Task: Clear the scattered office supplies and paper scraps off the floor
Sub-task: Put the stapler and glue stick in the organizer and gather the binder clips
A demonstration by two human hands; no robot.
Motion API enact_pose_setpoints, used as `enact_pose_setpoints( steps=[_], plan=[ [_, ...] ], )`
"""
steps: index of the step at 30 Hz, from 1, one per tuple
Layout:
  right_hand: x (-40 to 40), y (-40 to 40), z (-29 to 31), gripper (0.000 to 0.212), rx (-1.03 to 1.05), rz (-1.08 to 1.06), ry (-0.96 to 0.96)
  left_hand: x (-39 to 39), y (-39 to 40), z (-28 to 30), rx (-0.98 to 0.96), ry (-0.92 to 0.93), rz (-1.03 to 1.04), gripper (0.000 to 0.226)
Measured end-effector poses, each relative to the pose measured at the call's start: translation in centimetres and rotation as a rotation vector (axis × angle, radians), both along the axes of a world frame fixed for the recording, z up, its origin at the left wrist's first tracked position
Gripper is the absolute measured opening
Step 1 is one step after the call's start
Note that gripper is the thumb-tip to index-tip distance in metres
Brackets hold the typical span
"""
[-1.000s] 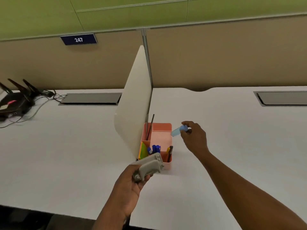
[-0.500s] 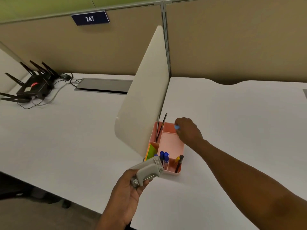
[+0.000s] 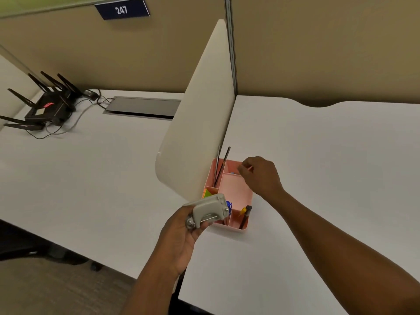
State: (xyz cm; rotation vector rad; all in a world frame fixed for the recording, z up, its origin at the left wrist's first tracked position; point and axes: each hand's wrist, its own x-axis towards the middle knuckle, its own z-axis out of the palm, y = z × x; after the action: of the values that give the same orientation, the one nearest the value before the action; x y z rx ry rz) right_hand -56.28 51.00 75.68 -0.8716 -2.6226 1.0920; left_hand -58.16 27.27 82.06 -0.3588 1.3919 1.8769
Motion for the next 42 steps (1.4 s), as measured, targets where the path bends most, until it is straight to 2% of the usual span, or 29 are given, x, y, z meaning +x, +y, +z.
enact_pose_setpoints(
  steps=[3,5,11,15,18,24,29,35,39,42],
  plan=[
    [1.5,-1.6,2.8,0.031,-0.443,0.079,0.034,-1.0,1.9,0.2,-0.026,0.033,-0.033,0.026],
    [2.4,-2.4,3.6,0.024,-0.516,0.103,0.048,-1.6,3.4,0.1,-0.053,0.078,-0.088,0.029],
    [3.8,-1.6,3.2,0.014,-0.51,-0.09,0.055,-4.1,8.5,-1.2,-0.21,0.219,-0.189,0.029],
    [4.0,-1.2,1.9,0.014,-0.476,-0.16,-0.059,-5.7,11.8,-2.7,-0.451,0.401,-0.353,0.041],
    [3.8,-1.3,0.8,0.009,-0.432,-0.113,-0.154,-6.8,13.8,-3.8,-0.646,0.62,-0.555,0.047],
    [4.0,-1.3,-0.4,0.019,-0.438,-0.019,-0.197,-7.1,15.0,-5.9,-0.849,0.892,-0.881,0.033],
    [4.9,-1.1,-1.5,0.017,-0.43,-0.168,-0.15,-6.5,15.3,-6.8,-0.933,0.984,-0.887,0.035],
    [5.4,-1.5,-2.1,0.015,-0.435,-0.207,-0.134,-6.0,15.4,-7.3,-1.01,1.067,-0.871,0.045],
    [6.0,-1.6,-2.0,0.016,-0.422,-0.261,-0.121,-6.2,15.2,-7.5,-0.99,1.059,-0.843,0.032],
    [7.0,-1.7,-1.7,0.018,-0.4,-0.296,-0.095,-6.4,14.6,-7.7,-1.01,1.025,-0.861,0.036]
  ],
)
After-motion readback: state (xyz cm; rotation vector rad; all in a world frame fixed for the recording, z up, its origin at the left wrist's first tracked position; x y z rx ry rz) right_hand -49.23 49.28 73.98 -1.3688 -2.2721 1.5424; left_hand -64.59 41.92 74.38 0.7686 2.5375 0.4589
